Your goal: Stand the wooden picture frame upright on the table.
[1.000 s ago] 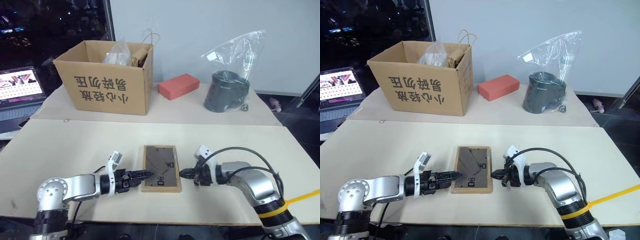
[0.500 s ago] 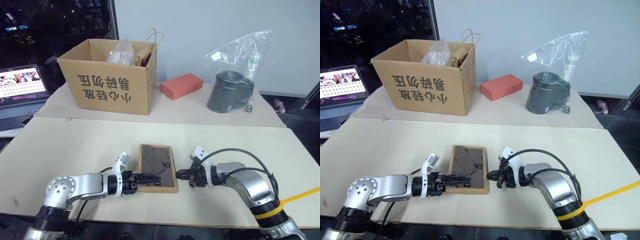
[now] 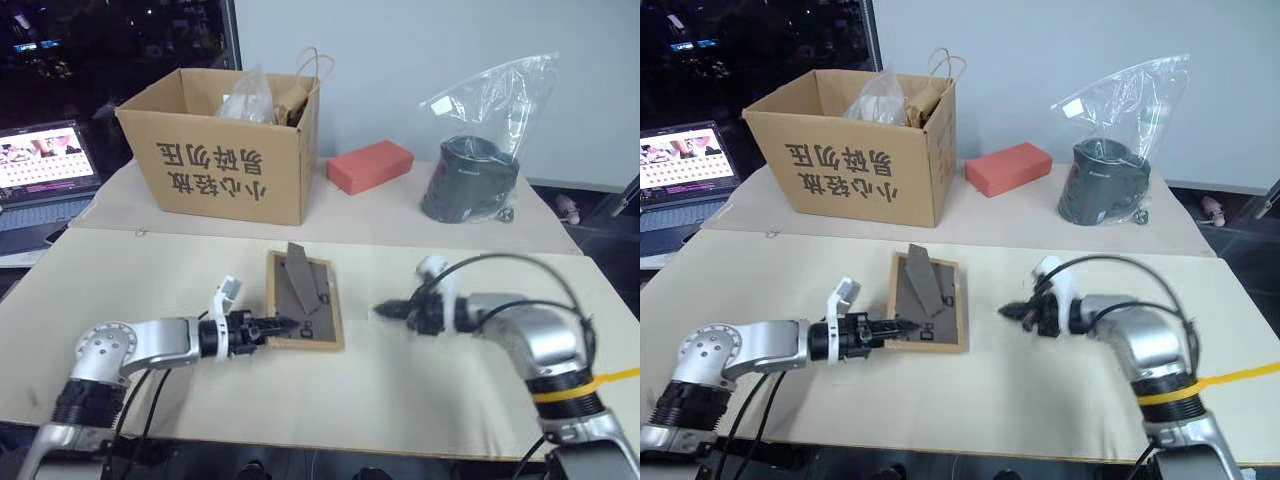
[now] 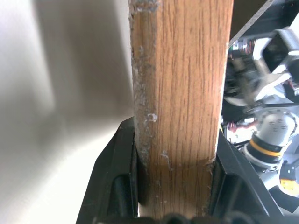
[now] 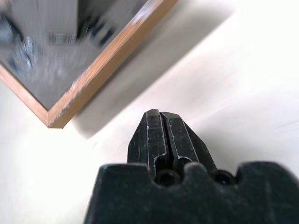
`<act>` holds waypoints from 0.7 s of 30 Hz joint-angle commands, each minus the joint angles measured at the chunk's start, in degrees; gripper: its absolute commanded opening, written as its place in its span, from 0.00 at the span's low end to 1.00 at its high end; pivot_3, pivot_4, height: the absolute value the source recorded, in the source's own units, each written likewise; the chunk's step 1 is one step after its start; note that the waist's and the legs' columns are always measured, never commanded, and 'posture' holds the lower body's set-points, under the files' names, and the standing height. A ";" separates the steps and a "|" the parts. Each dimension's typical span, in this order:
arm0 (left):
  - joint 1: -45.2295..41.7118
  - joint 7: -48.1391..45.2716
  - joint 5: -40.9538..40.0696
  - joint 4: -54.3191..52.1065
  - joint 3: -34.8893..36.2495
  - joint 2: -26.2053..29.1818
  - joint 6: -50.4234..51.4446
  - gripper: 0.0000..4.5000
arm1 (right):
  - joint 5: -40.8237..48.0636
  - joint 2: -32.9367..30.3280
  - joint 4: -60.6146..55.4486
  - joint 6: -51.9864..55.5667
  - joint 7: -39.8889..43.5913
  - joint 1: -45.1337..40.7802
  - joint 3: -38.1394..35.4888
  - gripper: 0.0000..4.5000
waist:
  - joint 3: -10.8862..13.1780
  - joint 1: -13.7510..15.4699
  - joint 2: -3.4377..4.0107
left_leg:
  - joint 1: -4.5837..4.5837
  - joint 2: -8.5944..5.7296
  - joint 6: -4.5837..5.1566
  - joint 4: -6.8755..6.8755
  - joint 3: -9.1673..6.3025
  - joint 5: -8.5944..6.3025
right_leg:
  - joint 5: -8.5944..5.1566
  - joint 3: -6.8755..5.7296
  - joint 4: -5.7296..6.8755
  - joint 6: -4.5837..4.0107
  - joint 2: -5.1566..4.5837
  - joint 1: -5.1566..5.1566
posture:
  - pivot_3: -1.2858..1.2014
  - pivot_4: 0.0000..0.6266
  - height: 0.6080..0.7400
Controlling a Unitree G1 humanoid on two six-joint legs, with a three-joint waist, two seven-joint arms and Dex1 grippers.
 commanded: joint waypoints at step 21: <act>-9.96 -7.32 5.17 2.02 -0.86 -3.52 5.08 0.26 | 8.68 12.19 3.38 2.29 1.51 -12.45 6.05 0.99 | 0.08 -0.02 0.10 | -0.07 0.01 -0.01 0.03 -0.06 0.01 | 0.03 -0.10 -0.06 -0.02 0.00 0.01 | 0.52 0.24 0.82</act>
